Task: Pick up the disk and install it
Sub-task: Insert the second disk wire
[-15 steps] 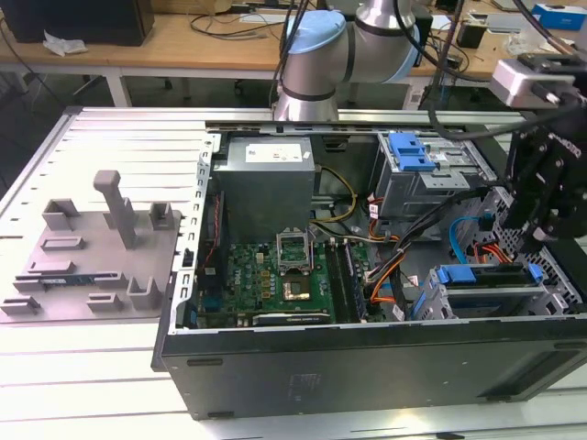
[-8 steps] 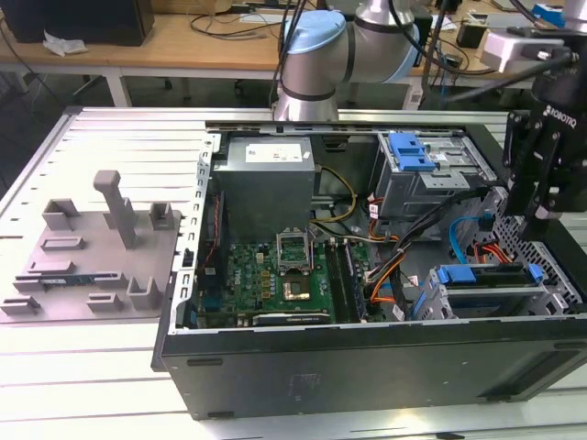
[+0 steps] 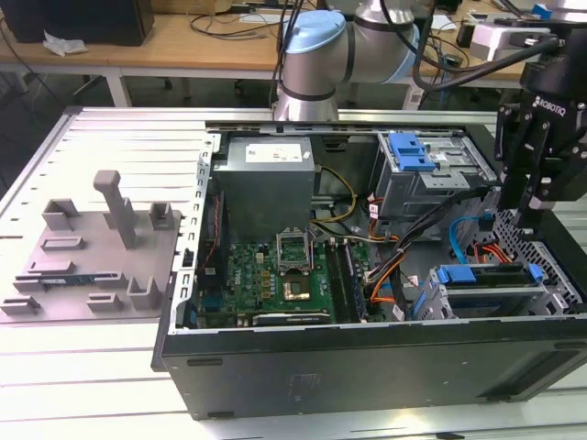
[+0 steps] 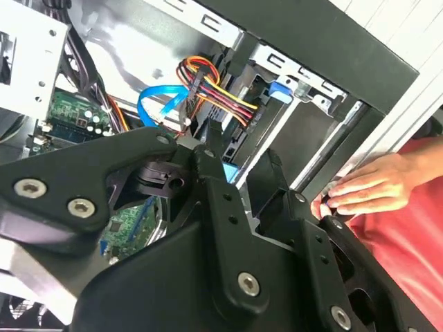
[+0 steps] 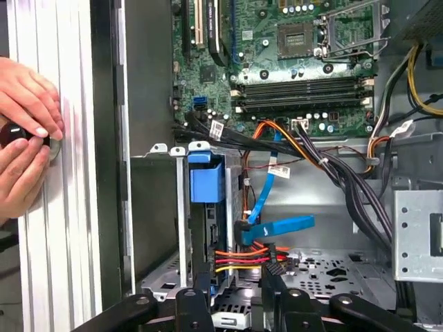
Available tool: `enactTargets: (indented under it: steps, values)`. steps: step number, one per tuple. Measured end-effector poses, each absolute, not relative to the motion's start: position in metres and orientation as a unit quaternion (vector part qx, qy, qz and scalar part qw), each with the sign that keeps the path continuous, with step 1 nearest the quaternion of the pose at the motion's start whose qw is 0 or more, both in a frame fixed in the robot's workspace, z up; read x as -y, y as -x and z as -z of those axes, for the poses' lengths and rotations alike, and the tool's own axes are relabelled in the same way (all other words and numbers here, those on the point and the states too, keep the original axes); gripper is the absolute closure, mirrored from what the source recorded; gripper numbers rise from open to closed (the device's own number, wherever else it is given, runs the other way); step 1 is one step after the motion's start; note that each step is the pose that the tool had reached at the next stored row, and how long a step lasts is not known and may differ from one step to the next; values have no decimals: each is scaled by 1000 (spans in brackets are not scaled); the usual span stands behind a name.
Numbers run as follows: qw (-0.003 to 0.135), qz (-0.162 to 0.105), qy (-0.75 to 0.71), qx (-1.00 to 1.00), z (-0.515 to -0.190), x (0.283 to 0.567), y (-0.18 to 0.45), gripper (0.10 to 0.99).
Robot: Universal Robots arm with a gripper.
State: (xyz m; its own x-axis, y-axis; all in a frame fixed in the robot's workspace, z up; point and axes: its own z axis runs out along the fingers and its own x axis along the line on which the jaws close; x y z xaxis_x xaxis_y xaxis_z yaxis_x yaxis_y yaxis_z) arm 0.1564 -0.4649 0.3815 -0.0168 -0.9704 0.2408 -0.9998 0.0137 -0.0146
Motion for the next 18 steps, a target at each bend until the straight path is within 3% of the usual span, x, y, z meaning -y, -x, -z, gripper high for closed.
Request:
enactTargets:
  steps: [12,14,15,18]
  values:
    - [80,-93,-705,698,-377,463,-137,663]
    - [79,-93,-705,698,-375,462,-136,678]
    - [79,-93,-705,698,-375,462,-135,753]
    - [79,-93,-705,698,-373,461,-134,753]
